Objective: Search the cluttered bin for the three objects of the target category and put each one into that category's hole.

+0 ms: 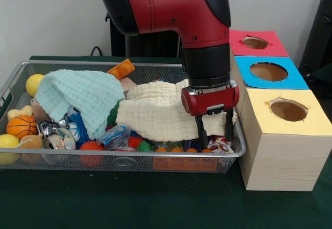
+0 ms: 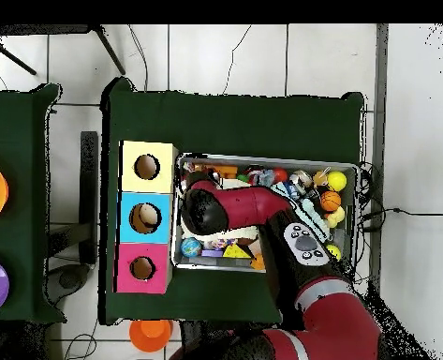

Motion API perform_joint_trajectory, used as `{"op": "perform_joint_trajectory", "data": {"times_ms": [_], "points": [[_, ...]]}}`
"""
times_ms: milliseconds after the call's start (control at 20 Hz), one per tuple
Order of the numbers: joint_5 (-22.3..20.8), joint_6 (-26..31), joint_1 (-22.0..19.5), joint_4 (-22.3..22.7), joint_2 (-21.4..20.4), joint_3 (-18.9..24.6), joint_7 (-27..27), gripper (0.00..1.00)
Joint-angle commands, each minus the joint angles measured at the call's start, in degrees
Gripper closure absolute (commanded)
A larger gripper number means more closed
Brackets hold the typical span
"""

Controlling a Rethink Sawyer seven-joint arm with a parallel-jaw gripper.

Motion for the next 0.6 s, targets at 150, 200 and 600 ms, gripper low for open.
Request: {"op": "perform_joint_trajectory", "data": {"times_ms": [150,200,600], "points": [[-3.8,2.5,-1.8,-4.4,4.6,2.8,0.1,0.0],[-3.7,3.3,-1.9,-4.4,4.9,3.1,-0.2,0.0],[-4.0,5.3,-3.1,-5.5,8.7,4.7,-1.7,0.0]]}}
